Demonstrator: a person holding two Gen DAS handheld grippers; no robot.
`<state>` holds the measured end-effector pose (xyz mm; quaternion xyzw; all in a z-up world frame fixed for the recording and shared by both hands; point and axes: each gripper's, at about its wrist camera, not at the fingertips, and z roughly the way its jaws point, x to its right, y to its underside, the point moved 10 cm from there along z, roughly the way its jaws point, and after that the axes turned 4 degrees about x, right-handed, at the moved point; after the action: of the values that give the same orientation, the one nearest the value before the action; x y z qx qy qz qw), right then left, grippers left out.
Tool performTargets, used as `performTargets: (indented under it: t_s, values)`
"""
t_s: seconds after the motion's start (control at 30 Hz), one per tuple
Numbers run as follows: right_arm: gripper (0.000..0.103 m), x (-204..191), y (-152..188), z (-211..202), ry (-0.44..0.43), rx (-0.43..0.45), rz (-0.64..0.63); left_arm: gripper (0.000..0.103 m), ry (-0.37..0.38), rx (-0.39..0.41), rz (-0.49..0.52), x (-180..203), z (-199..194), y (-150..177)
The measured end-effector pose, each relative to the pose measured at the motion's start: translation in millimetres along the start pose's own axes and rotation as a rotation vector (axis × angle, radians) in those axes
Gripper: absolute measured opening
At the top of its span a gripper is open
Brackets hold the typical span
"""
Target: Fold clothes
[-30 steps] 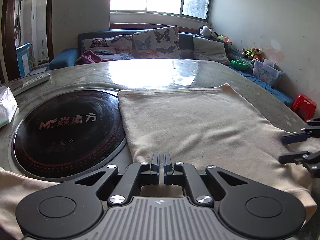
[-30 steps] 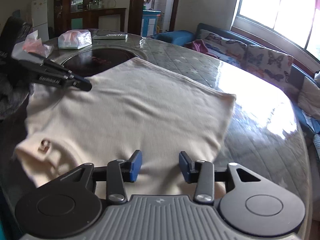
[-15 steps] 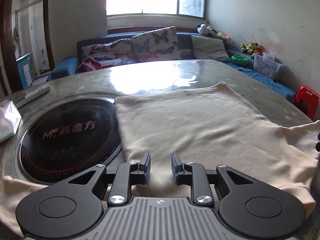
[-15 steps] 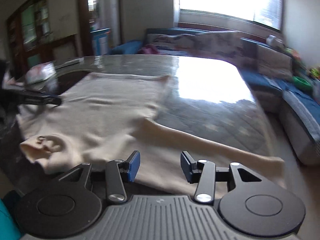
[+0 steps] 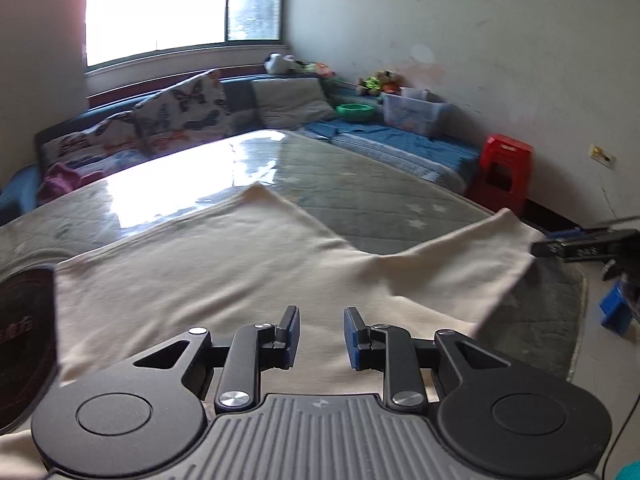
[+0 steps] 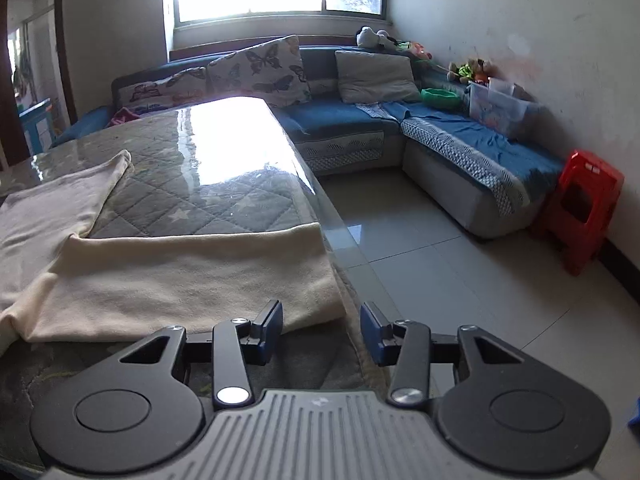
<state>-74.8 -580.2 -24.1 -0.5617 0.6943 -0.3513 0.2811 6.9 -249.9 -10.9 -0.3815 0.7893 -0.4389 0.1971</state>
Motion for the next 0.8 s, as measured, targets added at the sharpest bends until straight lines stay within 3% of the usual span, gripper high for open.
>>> performTargets:
  t_s: [0.1, 0.17, 0.23, 0.43, 0.63, 0.8]
  values:
    - [0.031, -1, -11, 2, -0.004, 0.027, -0.020, 0.027, 0.038, -0.009, 0.030, 19, 6, 2]
    - [0.013, -2, -18, 3, -0.006, 0.045, -0.034, 0.027, 0.054, -0.016, 0.048, 27, 8, 4]
    - [0.010, -2, -25, 4, -0.009, 0.063, -0.047, 0.027, 0.066, -0.023, 0.067, 34, 10, 6]
    - [0.009, -4, -48, 8, -0.016, 0.117, -0.077, 0.027, 0.106, -0.042, 0.125, 51, 14, 15]
    - [0.009, -4, -42, 26, -0.043, 0.084, -0.040, 0.027, 0.114, -0.040, 0.156, 59, 16, 18]
    - [0.009, -3, -50, 15, -0.058, 0.102, -0.013, 0.027, 0.135, -0.035, 0.184, 66, 20, 18]
